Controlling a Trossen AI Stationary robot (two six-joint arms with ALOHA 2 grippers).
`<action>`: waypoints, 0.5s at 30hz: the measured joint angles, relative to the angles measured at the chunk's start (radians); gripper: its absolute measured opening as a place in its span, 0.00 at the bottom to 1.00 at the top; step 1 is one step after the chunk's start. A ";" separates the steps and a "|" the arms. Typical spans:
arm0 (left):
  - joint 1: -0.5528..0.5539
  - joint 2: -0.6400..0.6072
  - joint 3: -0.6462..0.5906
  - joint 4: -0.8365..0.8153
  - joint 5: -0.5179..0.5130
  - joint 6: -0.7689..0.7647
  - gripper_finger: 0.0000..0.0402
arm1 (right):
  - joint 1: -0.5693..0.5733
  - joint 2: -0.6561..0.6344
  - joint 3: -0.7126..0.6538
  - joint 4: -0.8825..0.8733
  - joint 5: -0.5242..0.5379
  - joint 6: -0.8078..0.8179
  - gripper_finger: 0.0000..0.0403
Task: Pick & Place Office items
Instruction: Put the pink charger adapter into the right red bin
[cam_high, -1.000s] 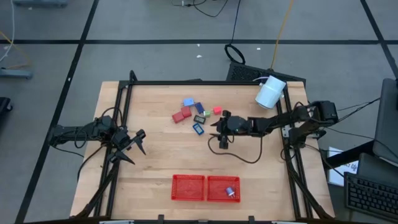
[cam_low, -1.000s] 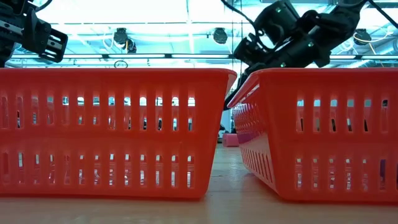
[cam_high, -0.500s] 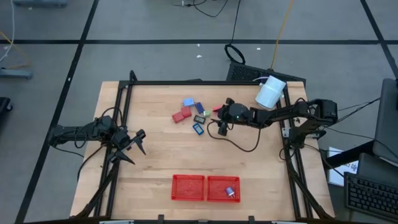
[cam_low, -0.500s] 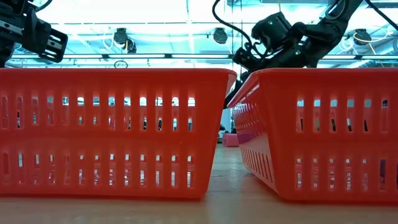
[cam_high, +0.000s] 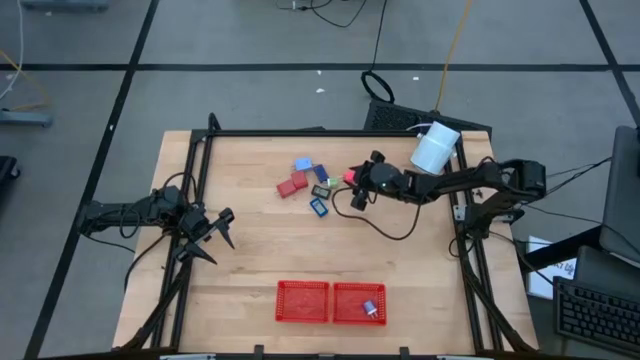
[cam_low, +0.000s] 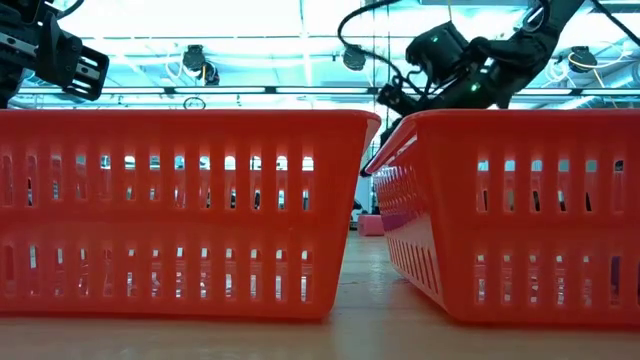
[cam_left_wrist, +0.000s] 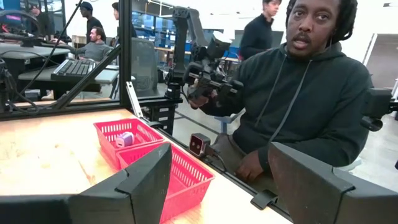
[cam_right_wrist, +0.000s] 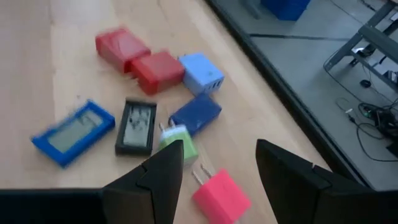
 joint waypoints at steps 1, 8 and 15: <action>0.000 0.000 0.000 0.000 0.000 0.000 0.67 | 0.001 -0.017 0.001 -0.006 -0.001 0.014 0.48; 0.000 0.000 0.000 0.000 0.000 0.000 0.67 | 0.018 -0.207 -0.013 -0.111 -0.005 0.067 0.48; 0.000 0.000 0.000 -0.001 0.000 0.000 0.67 | 0.019 -0.292 -0.184 0.068 -0.158 0.086 0.48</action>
